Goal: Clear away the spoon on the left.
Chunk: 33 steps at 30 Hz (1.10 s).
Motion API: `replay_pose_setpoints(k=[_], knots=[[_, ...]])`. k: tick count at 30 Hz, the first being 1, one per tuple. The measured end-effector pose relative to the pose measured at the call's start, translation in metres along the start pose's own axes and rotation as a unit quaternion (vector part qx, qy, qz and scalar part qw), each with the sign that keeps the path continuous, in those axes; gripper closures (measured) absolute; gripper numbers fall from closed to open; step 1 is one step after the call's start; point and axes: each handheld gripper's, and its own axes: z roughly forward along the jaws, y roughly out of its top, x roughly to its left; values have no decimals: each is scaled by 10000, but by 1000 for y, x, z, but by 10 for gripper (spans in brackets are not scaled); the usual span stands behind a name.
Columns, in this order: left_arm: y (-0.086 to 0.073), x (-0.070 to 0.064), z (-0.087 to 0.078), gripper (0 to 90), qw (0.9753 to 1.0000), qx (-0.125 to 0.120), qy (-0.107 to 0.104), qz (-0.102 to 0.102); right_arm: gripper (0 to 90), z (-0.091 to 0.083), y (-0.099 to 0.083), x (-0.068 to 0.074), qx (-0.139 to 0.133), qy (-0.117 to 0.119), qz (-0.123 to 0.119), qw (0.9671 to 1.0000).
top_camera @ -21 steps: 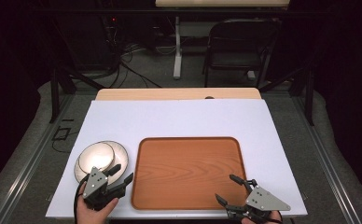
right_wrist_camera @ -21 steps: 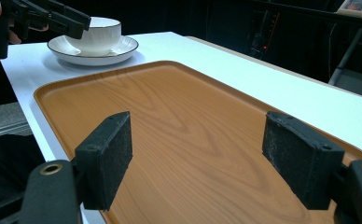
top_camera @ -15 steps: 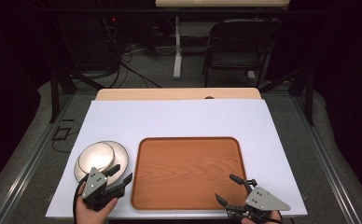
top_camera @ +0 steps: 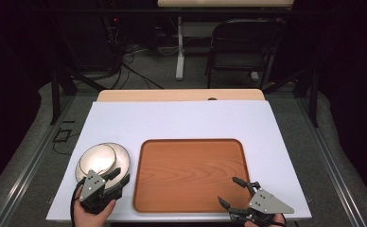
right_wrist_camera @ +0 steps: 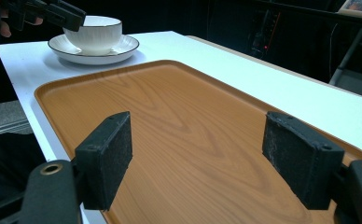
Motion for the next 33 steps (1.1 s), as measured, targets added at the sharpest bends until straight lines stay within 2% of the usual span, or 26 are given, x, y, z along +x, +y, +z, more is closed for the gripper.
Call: replay_pose_setpoints(k=[9, 11, 12, 15, 16, 22, 27, 33], knots=[[3, 3, -6, 669, 9999, 42, 148, -35, 240, 0, 0, 0, 10, -7, -6, 10000], [3, 4, -7, 687, 9999, 37, 101, -91, 240, 0, 0, 0, 17, -6, 0, 10000], [3, 4, -8, 724, 9999, 38, 109, -122, 239, 0, 0, 0, 20, -5, -1, 10000], [3, 6, -11, 745, 9998, 28, 134, -170, 239, 0, 0, 0, 8, -6, -4, 10000], [4, 7, -12, 774, 9996, 53, 232, -182, 240, 0, 0, 0, 7, -9, -8, 10000], [4, 12, -16, 844, 9987, 98, 406, -295, 240, 0, 0, 0, 20, -8, -8, 10000], [3, 17, -17, 878, 9979, 165, 512, -370, 240, 1, 0, 0, 21, -17, -10, 10000], [2, 23, -19, 900, 9957, 328, 716, -494, 240, 0, 0, 0, 26, -18, -4, 10000]])
